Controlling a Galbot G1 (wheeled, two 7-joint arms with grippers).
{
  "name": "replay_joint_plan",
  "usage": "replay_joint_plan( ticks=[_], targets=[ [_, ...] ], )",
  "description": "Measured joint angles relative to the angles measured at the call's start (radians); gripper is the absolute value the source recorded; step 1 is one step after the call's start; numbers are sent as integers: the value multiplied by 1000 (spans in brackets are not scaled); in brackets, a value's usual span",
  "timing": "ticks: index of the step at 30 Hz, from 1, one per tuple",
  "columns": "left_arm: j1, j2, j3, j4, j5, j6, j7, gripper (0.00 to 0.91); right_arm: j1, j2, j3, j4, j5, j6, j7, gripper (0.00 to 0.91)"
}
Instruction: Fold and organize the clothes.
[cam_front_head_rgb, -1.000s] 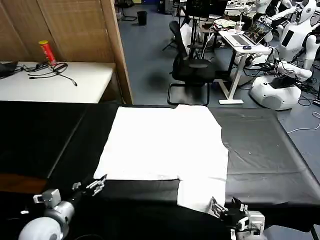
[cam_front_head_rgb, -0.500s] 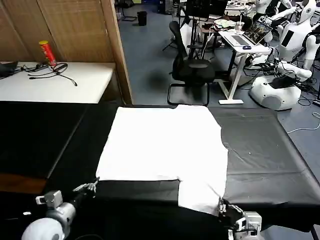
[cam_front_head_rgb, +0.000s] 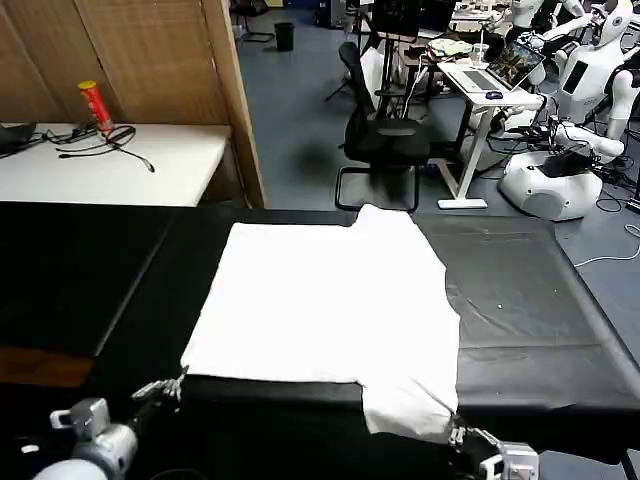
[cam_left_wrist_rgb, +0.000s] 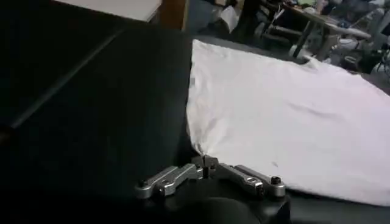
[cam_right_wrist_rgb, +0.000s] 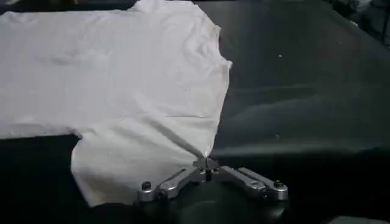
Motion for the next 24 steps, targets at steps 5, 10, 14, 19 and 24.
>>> replay_joint_plan(
  ticks=[5, 10, 14, 19, 24],
  targets=[
    [-8, -23, 7, -9, 8, -38, -1, 0, 48, -27, 28, -7, 39, 95, -82, 10],
    [-61, -63, 39, 6, 55, -87, 18, 0, 141, -55, 31, -45, 79, 130, -98, 20],
    [-118, -101, 69, 25, 95, -118, 32, 0, 223, -74, 22, -94, 95, 167, -120, 20],
    [-185, -139, 84, 55, 109, -150, 32, 0, 329, -88, 9, -181, 119, 188, -130, 20],
    [-241, -158, 95, 93, 137, -157, 30, 0, 455, -99, -12, -293, 133, 194, -130, 20]
  ],
)
